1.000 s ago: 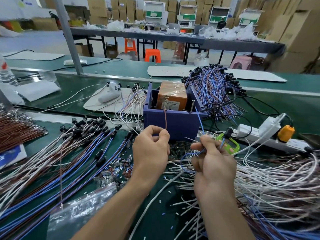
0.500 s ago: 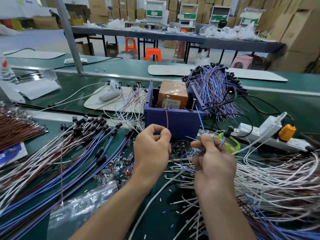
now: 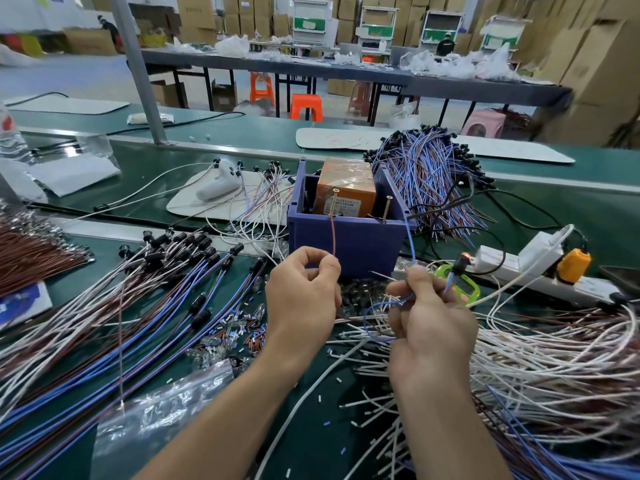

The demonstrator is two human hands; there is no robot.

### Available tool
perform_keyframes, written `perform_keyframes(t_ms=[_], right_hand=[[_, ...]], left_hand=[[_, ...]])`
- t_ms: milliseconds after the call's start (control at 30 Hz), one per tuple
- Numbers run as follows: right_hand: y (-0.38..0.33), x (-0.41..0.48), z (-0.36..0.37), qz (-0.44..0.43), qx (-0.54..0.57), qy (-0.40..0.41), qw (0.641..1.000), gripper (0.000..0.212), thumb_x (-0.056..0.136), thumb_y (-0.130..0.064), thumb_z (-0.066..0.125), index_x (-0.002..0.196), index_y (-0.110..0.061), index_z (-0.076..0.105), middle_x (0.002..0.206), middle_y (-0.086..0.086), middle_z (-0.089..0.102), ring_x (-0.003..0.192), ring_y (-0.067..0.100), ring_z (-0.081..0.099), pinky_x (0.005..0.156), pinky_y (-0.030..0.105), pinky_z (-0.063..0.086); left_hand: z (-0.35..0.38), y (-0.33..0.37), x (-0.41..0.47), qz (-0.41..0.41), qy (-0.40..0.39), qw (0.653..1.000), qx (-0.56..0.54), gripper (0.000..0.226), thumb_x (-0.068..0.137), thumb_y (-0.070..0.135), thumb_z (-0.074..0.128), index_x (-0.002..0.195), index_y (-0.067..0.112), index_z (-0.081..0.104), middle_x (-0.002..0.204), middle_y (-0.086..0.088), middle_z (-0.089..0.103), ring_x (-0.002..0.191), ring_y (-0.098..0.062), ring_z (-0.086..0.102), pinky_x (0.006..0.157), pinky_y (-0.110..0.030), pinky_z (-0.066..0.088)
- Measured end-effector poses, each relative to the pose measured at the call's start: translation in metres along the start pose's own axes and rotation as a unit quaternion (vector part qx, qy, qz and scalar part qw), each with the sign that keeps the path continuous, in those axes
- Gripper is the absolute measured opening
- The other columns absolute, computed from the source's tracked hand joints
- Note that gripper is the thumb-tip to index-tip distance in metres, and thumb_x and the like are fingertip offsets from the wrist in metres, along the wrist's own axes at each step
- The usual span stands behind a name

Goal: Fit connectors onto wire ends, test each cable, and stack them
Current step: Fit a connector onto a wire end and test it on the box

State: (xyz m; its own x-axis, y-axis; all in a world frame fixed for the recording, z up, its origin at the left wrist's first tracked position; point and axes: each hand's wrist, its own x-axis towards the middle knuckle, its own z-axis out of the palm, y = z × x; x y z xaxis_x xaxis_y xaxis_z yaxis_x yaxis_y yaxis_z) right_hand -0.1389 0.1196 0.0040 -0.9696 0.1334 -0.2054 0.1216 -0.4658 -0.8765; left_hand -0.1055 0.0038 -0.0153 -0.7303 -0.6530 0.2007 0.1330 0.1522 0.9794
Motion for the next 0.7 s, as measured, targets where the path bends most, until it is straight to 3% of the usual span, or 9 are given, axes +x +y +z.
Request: perform_keyframes(t_ms=[167,267,367,400,467,567,700], right_hand=[[-0.002,-0.006,-0.001,-0.013,0.012,-0.063,0.998,0.031,0.093,-0.004,0.068,0.065,-0.019,0.067,0.050,0.004,0.057,0.037,0.013,0.037,0.038,0.023,0.030],[0.000,-0.009,0.002,0.025,-0.028,-0.105,0.994,0.046,0.092,-0.006,0.069,0.050,-0.024,0.066,0.050,0.002,0.057,0.043,0.013,0.046,0.045,0.025,0.036],[0.001,-0.011,0.003,0.073,-0.045,-0.141,0.986,0.034,0.093,-0.007,0.067,0.061,-0.018,0.066,0.050,0.006,0.056,0.042,0.014,0.038,0.044,0.023,0.026],[0.001,-0.011,0.002,0.085,-0.051,-0.148,0.984,0.026,0.094,-0.008,0.066,0.069,-0.016,0.065,0.050,0.006,0.056,0.041,0.014,0.036,0.043,0.023,0.024],[0.001,-0.011,0.002,0.099,-0.072,-0.164,0.979,0.016,0.095,-0.009,0.065,0.079,-0.011,0.064,0.051,0.006,0.058,0.041,0.014,0.034,0.042,0.023,0.023],[-0.006,-0.012,0.002,0.104,-0.127,-0.188,0.968,0.008,0.096,-0.013,0.065,0.091,-0.007,0.067,0.065,0.010,0.067,0.040,0.012,0.029,0.041,0.023,0.021],[-0.028,-0.006,-0.009,0.107,-0.126,-0.192,0.967,0.023,0.102,-0.020,0.057,0.097,0.000,0.067,0.085,0.016,0.077,0.032,0.007,0.020,0.037,0.020,0.020]], left_hand=[[0.000,0.003,-0.001,-0.004,0.000,1.000,-0.015,0.011,0.086,0.033,0.065,0.078,0.029,0.072,0.057,0.003,0.067,0.048,-0.008,0.055,0.049,-0.021,0.044],[0.000,0.008,-0.001,-0.031,-0.066,0.996,-0.060,0.018,0.090,0.019,0.074,0.077,0.030,0.080,0.071,0.001,0.076,0.065,-0.007,0.068,0.066,-0.017,0.052],[-0.001,0.012,-0.002,-0.090,-0.136,0.977,-0.137,0.017,0.089,0.011,0.075,0.081,0.023,0.084,0.079,-0.006,0.078,0.072,-0.011,0.071,0.073,-0.020,0.057],[-0.003,0.014,-0.003,-0.117,-0.158,0.966,-0.166,0.009,0.085,0.015,0.076,0.085,0.020,0.085,0.082,-0.008,0.078,0.074,-0.014,0.071,0.074,-0.022,0.058],[-0.006,0.016,-0.003,-0.161,-0.182,0.947,-0.212,0.017,0.074,0.024,0.076,0.086,0.015,0.084,0.085,-0.012,0.077,0.075,-0.016,0.072,0.076,-0.023,0.059],[-0.010,0.020,-0.001,-0.206,-0.171,0.933,-0.239,0.011,0.074,0.021,0.074,0.077,0.016,0.084,0.078,-0.009,0.073,0.070,-0.017,0.066,0.082,-0.029,0.055],[-0.022,0.024,0.004,-0.242,-0.113,0.941,-0.208,0.019,0.094,0.012,0.066,0.079,0.014,0.078,0.070,-0.001,0.073,0.061,-0.008,0.065,0.069,-0.025,0.046]])
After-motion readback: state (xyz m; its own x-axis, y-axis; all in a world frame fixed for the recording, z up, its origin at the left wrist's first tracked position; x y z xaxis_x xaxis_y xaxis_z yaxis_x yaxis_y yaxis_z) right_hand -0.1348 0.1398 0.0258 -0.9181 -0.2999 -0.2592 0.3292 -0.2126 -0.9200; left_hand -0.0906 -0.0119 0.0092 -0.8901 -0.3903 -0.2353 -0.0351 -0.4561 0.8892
